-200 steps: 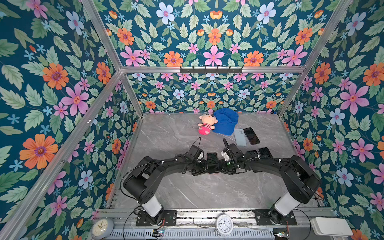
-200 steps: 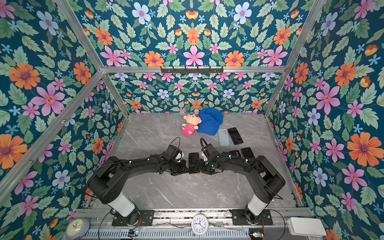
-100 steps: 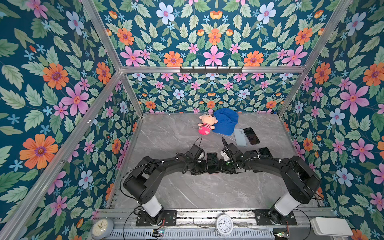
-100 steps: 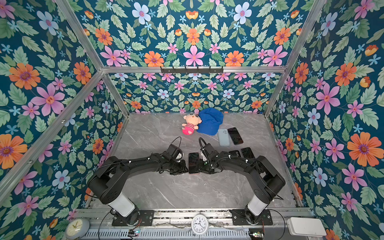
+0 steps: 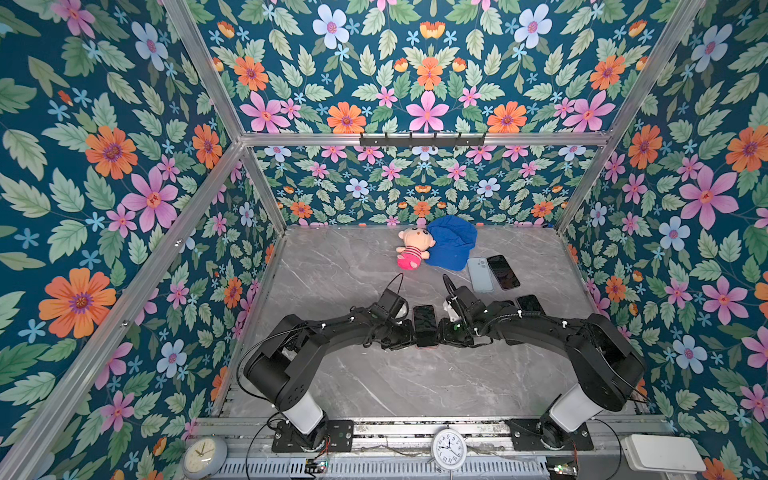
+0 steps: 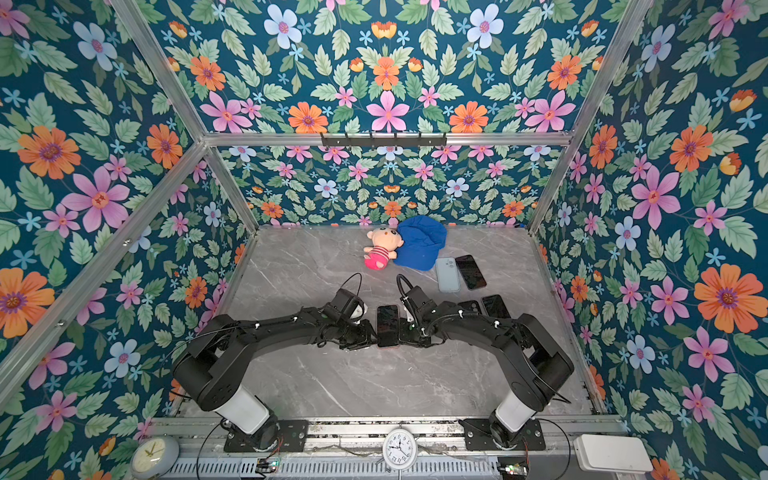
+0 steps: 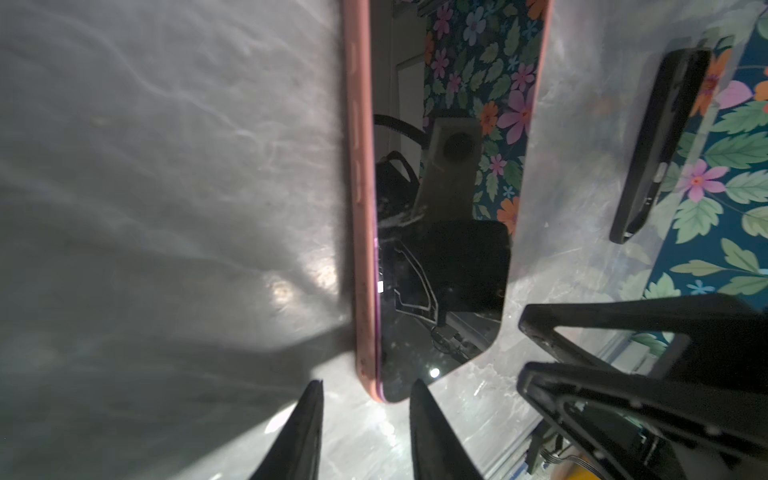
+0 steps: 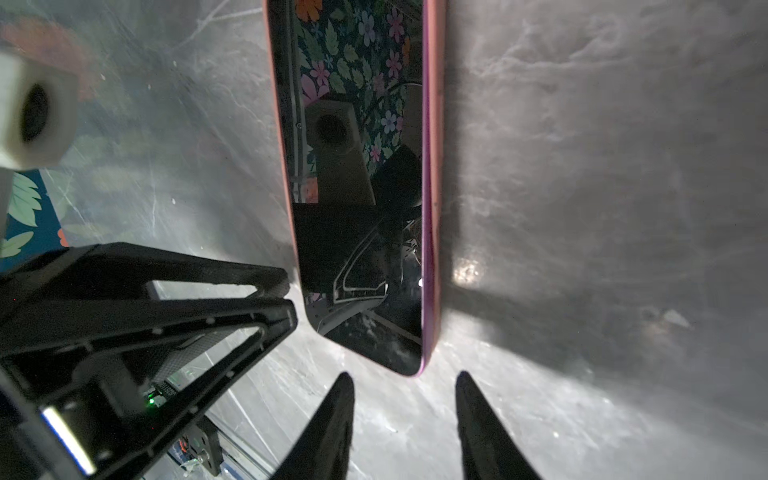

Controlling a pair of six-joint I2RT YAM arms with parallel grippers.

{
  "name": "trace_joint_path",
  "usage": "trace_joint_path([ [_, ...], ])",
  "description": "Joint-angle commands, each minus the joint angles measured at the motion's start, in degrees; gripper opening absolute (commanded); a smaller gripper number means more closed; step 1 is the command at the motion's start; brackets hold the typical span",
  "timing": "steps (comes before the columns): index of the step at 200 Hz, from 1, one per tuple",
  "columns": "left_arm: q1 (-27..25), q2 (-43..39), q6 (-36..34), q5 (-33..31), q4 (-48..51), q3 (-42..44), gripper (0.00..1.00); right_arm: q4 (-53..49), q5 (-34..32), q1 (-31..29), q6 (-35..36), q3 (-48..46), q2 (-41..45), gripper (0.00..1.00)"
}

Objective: Put the phone into the phone case

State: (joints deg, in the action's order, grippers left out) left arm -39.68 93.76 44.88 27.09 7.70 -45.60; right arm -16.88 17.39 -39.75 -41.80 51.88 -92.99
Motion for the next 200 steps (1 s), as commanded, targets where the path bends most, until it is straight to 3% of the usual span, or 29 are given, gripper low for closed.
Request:
trace_joint_path([
  [1,0.04,0.36,0.86,1.63,-2.81,0.22,0.37,-0.57,-0.17,-0.16,-0.39,0.54,-0.65,0.36],
  [142,0.05,1.4,2.88,3.54,-7.44,2.94,0.32,0.76,1.16,-1.24,-1.35,1.69,-4.66,0.2],
  [200,0.05,1.61,3.19,3.94,-8.41,3.27,0.3,0.4,0.98,-1.88,-1.7,2.35,-5.13,0.18],
])
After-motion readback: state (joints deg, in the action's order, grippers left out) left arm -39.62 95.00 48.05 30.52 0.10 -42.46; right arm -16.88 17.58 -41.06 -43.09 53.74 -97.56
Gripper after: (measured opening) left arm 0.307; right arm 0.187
